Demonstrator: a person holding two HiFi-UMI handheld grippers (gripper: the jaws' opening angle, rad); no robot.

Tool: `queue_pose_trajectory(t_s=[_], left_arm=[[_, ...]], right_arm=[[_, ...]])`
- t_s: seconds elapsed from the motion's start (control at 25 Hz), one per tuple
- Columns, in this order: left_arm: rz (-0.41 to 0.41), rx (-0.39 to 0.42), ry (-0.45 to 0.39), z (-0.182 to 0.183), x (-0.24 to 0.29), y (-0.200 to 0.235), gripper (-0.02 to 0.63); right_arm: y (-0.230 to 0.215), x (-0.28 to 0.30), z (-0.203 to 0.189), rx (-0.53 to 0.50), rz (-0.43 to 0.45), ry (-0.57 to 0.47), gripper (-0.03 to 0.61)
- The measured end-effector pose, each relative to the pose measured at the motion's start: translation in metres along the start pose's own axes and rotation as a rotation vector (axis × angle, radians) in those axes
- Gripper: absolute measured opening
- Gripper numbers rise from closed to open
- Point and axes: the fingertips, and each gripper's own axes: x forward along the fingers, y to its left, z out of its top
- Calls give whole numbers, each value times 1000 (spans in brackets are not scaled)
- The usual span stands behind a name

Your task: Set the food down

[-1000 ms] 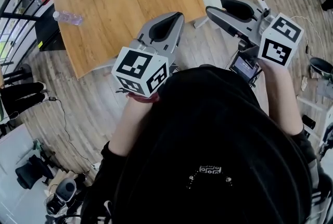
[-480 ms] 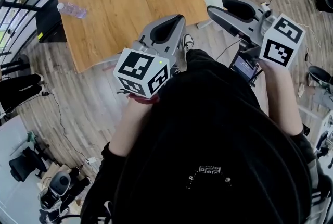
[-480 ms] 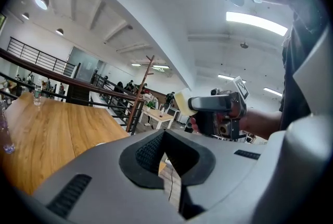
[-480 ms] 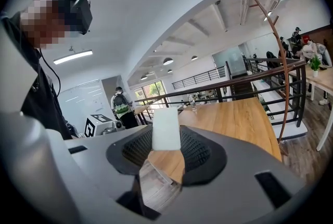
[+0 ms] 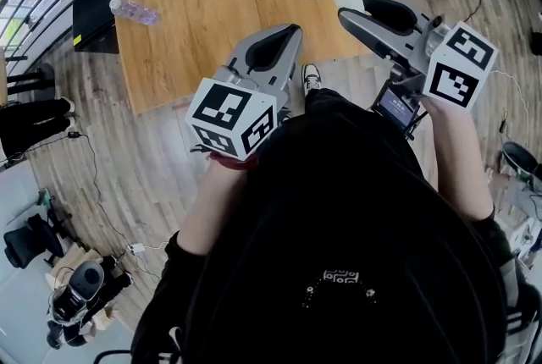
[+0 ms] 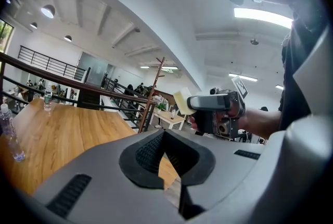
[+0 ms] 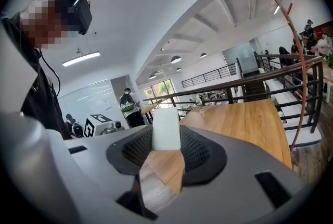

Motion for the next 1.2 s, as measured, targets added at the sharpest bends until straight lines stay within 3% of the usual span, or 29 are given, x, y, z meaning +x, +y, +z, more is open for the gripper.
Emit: queue_pose_trajectory(t_s=[0.8, 1.2], left_arm=[[94, -22, 12, 40, 83, 60, -2], [139, -59, 66, 35, 134, 75, -2]], right_arm=[[-103, 35, 54, 8, 99, 42, 172], [-161, 37, 52, 67, 143, 59, 172]])
